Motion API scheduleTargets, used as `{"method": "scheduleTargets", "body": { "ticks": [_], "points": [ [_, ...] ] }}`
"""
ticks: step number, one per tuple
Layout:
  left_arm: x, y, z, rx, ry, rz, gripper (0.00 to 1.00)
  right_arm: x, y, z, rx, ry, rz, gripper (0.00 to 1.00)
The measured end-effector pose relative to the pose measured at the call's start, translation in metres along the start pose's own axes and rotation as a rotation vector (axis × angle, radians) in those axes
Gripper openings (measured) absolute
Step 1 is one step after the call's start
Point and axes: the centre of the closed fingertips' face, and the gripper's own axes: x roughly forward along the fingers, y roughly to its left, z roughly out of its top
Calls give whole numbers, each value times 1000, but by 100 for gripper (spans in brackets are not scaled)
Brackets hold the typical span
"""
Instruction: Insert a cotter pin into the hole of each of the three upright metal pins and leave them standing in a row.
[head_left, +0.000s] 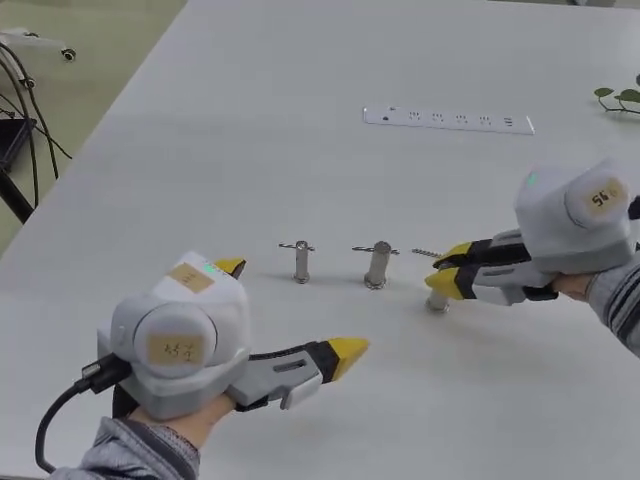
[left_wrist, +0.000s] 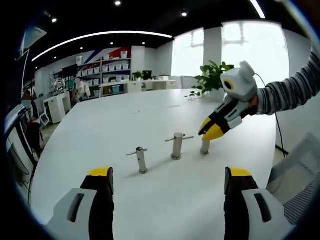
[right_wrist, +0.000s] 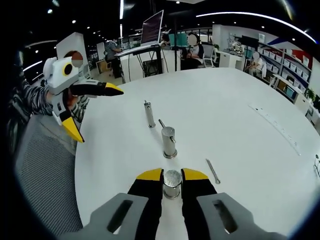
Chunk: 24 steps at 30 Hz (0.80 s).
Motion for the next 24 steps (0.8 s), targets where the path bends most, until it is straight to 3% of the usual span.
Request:
{"method": "scheduleTargets", "body": {
  "ticks": [13,24],
  "points": [
    [-1,0,1,2,-6,0,91,14,26,9,-12,-23,34,8],
    [-2,1,1,6,-7,0,91,20,36,10,-56,-25,50,8]
  ]
}}
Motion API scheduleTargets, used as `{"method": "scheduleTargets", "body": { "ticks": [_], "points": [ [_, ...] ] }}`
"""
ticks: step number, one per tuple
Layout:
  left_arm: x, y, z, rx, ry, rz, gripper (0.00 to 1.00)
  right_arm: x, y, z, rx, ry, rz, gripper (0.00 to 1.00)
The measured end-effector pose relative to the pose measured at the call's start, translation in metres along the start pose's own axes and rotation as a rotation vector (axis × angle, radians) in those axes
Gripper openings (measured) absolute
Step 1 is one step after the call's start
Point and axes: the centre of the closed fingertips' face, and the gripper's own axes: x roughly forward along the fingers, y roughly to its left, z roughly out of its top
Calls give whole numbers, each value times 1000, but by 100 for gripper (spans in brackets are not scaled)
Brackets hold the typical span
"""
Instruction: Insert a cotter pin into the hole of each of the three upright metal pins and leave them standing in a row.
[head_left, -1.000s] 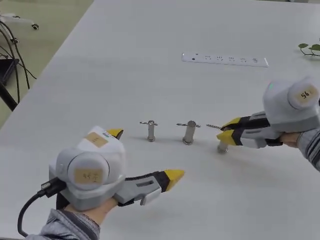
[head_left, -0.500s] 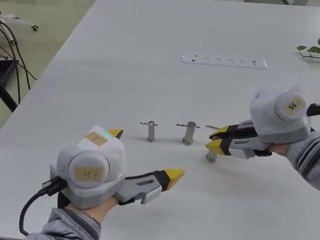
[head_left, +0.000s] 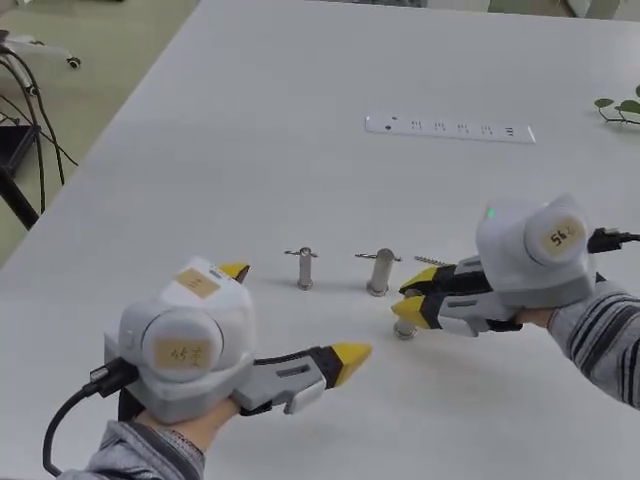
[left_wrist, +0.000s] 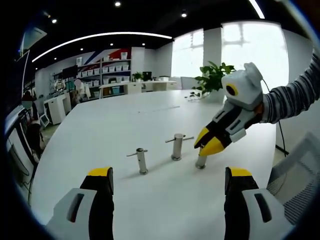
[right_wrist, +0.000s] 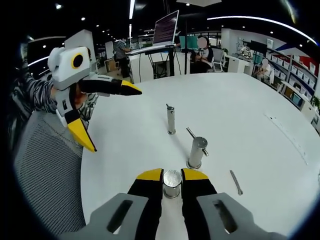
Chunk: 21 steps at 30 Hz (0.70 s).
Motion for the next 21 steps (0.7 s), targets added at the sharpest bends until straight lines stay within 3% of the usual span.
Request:
{"method": "scheduleTargets", "body": {
  "ticks": [2,11,15,21],
  "points": [
    [0,0,0,0,1,-1,91,0,2,-2,-35,3,10,8],
    [1,-2,-2,11,10,-6,91,1,-1,-4,-68,-5,10,10],
    [1,-3,-2,15,11,-9,91,-1,0,-9,-67,8,3,20],
    [1,-4,-2,17,9,-11,92,-12,-2,-17,-58,18,-3,24]
  ]
}}
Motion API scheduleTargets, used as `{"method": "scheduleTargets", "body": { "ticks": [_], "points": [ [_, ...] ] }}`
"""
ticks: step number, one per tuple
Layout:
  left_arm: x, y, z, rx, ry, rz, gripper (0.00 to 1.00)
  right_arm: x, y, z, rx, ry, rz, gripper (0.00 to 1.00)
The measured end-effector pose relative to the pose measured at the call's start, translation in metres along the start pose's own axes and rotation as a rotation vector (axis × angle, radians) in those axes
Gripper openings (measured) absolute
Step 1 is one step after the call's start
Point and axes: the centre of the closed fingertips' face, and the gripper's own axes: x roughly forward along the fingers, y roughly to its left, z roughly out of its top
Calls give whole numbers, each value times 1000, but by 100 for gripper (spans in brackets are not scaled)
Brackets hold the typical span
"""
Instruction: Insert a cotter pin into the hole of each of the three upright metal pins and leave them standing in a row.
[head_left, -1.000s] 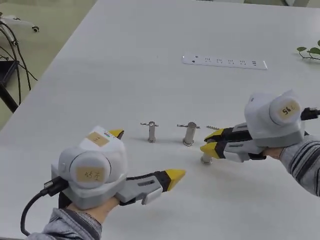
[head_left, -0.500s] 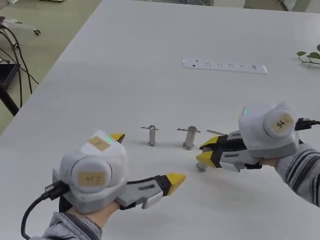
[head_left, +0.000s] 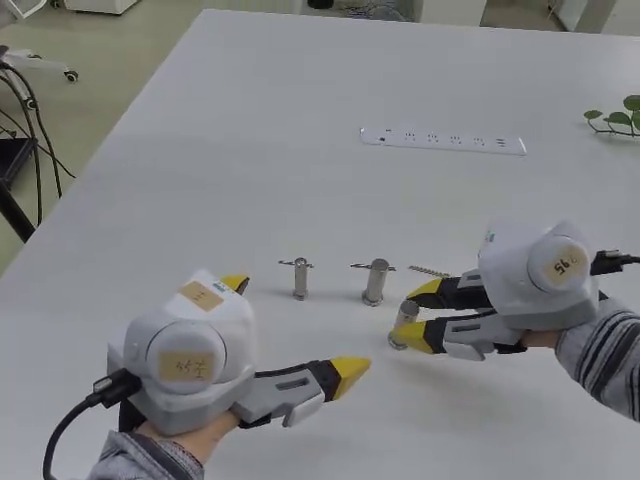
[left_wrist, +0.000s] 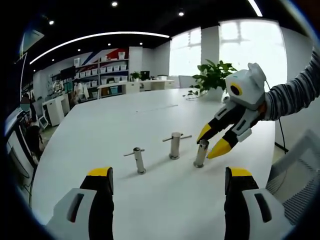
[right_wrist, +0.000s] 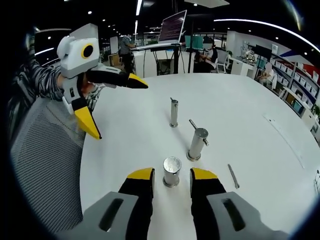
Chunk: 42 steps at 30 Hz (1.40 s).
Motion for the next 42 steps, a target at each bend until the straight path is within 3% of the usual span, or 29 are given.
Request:
{"method": "scheduleTargets", "body": {
  "ticks": [7,16,29,42],
  "points": [
    [1,1,-2,-2,13,4,92,-19,-14,-9,7,38,-20,25],
    [2,-1,-1,-7,7,-4,94,-28,-50,-16,25,104,-63,24],
    [3,-6,-2,-10,8,-26,94,-9,-91,-28,56,226,-70,20],
    [5,-7,-4,-14,21,-31,92,11,-107,-41,56,318,-43,10]
  ]
}}
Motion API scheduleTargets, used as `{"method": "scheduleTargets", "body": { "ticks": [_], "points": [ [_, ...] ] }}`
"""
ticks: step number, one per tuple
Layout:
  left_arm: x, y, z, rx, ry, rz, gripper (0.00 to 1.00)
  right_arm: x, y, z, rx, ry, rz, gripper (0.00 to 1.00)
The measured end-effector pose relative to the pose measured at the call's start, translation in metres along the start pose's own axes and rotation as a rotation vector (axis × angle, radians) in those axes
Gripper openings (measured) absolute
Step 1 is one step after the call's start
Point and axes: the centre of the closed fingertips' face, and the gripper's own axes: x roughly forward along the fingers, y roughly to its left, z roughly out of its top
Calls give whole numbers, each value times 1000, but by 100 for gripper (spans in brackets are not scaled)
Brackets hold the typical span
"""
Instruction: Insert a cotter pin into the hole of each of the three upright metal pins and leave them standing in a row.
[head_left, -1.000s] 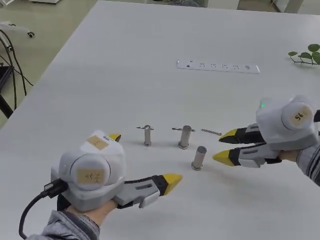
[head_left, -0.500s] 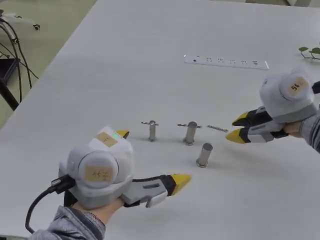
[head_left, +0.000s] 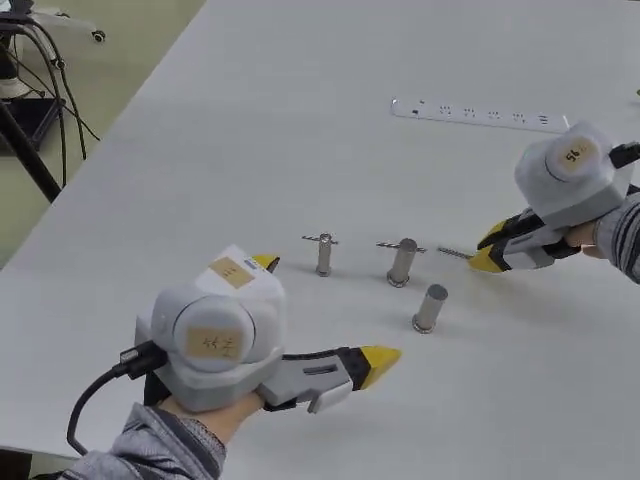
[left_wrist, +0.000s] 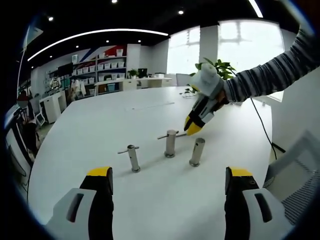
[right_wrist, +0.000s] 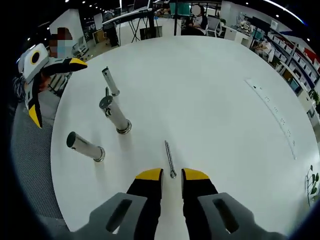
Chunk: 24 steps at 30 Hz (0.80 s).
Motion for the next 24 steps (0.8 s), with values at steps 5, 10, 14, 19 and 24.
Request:
{"method": "scheduleTargets", "body": {
  "ticks": [5,10,14,19,24],
  "points": [
    [-1,2,2,-13,-9,6,92,4,0,-1,-16,19,10,7],
    [-1,2,1,-23,-7,2,91,5,-1,-2,-44,50,7,2],
    [0,0,1,-17,-3,-4,91,6,-2,-2,-93,78,2,0],
    [0,-2,0,-16,-1,-12,88,6,-1,-3,-159,103,1,0],
    [-1,-4,-2,-10,6,-21,86,4,-2,-2,-172,96,-12,0]
  ]
}}
